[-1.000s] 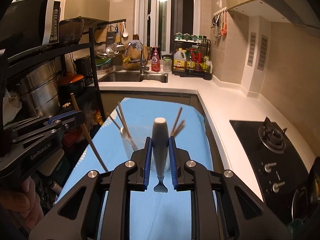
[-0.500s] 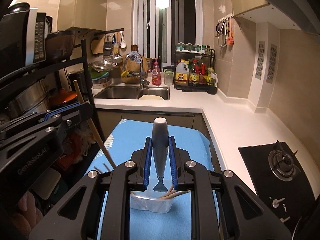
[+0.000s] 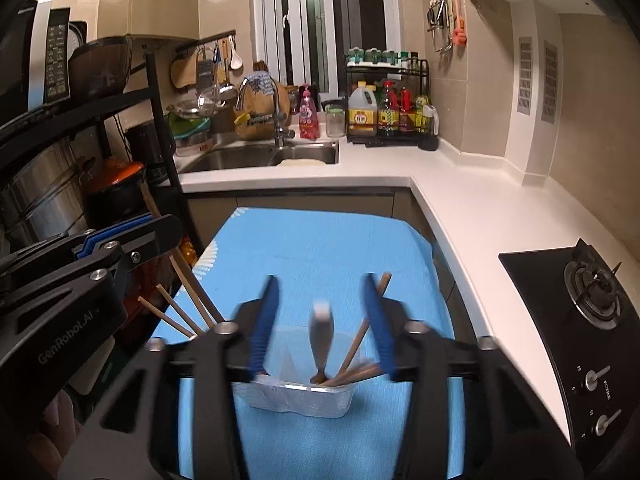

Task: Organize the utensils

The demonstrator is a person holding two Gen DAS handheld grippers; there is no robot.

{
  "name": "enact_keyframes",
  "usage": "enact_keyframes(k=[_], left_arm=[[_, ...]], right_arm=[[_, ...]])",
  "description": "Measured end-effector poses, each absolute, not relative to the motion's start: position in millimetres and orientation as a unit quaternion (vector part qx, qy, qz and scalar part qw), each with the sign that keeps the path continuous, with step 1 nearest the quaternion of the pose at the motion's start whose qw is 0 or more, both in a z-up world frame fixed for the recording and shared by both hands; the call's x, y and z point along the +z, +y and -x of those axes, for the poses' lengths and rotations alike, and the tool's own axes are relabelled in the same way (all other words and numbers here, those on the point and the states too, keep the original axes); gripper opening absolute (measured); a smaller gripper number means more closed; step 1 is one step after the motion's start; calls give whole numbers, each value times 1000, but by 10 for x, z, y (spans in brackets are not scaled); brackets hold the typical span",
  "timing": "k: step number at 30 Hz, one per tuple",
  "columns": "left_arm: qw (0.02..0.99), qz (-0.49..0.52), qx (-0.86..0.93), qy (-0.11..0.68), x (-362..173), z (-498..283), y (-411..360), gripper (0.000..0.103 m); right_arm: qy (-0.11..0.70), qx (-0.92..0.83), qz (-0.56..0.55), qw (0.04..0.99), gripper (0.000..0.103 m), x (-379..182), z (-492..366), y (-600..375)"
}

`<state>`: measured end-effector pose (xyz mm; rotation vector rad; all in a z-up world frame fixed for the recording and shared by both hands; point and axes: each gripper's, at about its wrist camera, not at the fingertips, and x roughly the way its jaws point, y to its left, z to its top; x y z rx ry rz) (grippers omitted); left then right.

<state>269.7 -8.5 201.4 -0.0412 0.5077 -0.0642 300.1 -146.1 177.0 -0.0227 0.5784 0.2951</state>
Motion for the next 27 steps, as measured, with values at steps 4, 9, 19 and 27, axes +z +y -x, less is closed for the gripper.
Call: enact_keyframes(k=[4, 9, 19, 27], left_arm=[[974, 24, -21, 224, 2202, -2478, -16, 37], [979, 26, -14, 202, 2248, -2041, 10, 44], [971, 46, 11, 234, 1388, -1220, 146, 64], [952, 55, 34, 300, 750, -1194, 139, 81]], right_arm=[[268, 135, 1, 954, 50, 1921, -2795, -1579], [236, 122, 1, 964, 59, 1996, -2331, -1768], [231, 71, -8, 970, 84, 1411, -1494, -2187], [268, 67, -13, 961, 94, 1012, -1390, -2126]])
